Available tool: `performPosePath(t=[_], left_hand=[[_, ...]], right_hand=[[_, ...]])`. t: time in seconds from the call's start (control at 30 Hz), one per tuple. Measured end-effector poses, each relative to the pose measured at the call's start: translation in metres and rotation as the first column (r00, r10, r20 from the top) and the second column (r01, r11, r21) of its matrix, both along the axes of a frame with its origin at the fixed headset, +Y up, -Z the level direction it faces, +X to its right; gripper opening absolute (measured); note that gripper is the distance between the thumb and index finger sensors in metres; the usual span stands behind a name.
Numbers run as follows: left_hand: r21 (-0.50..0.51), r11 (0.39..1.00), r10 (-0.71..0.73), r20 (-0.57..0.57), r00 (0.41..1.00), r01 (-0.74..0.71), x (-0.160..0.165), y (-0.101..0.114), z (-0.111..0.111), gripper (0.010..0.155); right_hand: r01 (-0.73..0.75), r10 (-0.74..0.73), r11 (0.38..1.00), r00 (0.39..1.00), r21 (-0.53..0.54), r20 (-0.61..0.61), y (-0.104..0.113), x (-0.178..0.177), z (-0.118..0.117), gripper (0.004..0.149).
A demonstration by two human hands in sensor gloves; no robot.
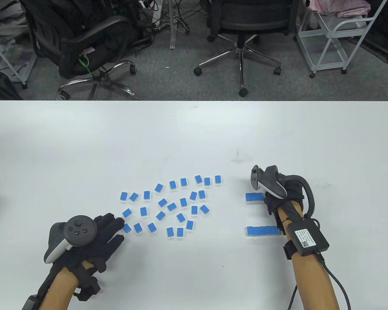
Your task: Build mahjong tile wall
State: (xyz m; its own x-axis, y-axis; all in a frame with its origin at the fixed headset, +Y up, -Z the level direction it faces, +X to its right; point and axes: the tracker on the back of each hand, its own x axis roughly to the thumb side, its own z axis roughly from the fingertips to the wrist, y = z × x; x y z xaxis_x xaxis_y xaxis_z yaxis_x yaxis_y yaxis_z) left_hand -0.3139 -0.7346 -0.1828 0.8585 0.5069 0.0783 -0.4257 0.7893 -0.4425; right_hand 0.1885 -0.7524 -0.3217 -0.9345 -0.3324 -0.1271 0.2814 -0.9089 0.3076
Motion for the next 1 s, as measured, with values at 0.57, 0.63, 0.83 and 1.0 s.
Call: performPosePath(t=[0.57,0.63,0.83,1.0], left_hand=[[-0.006,1.000,-0.001,-0.001,1.000,0.001,0.001,0.000,0.000,0.068],[-0.006,1.000,0.000,0.000,1.000,0.000,0.001,0.000,0.000,0.068],[-0.005,1.000,0.000,-0.001,1.000,0.000,0.001,0.000,0.000,0.068],[-0.008,1.000,0.000,-0.002,1.000,0.000,0.000,0.000,-0.001,0.068]], right_hand=[[0.054,-0.054,0.999,0.996,-0.006,-0.076,0.001,-0.004,0.008,0.054],[0.058,-0.058,0.998,0.995,-0.005,-0.077,0.001,-0.004,0.009,0.054],[0.038,-0.041,0.999,0.996,-0.035,-0.076,0.001,-0.006,0.010,0.064],[0.003,-0.002,1.000,0.992,0.008,-0.124,0.023,-0.031,0.008,0.072]])
